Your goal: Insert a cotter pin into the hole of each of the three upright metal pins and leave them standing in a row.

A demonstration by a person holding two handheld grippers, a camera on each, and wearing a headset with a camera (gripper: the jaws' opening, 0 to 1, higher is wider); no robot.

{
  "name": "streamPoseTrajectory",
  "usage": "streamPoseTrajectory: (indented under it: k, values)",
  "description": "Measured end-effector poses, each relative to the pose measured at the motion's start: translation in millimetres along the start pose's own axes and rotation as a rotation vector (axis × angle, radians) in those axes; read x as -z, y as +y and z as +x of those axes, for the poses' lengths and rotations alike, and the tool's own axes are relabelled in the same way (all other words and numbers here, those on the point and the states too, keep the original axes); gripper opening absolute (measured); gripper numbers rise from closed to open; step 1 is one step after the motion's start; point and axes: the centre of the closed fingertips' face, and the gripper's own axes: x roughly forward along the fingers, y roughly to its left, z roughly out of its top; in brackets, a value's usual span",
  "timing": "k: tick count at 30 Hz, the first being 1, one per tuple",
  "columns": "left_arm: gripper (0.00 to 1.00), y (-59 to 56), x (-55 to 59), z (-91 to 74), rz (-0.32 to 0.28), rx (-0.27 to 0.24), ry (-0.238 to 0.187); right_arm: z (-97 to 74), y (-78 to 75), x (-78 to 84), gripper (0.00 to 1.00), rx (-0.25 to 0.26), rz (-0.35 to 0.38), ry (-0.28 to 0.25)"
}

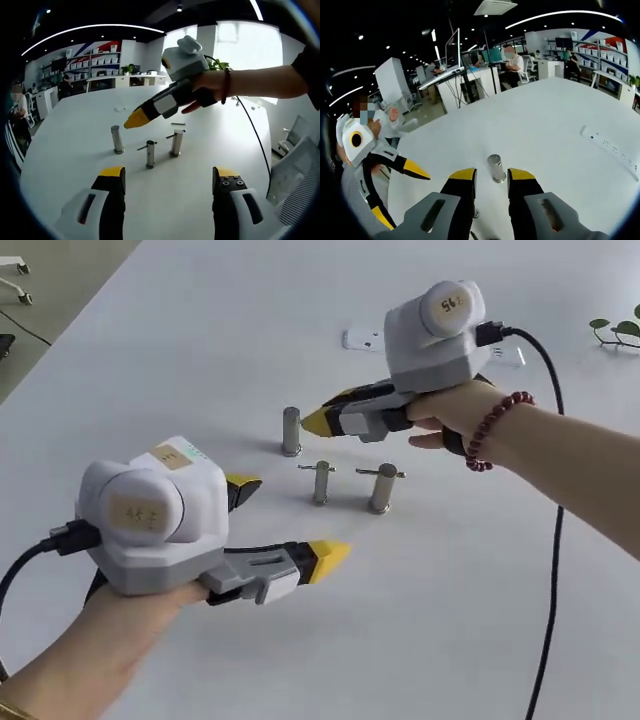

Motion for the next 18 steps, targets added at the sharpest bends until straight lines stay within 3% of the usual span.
streamPoseTrajectory:
  k: [18]
  values:
    - [0.69,-2.6,5.3,1.6,0.000,0.004,0.005,37.0,-1.8,10.0,0.15,0.031,0.012,0.001]
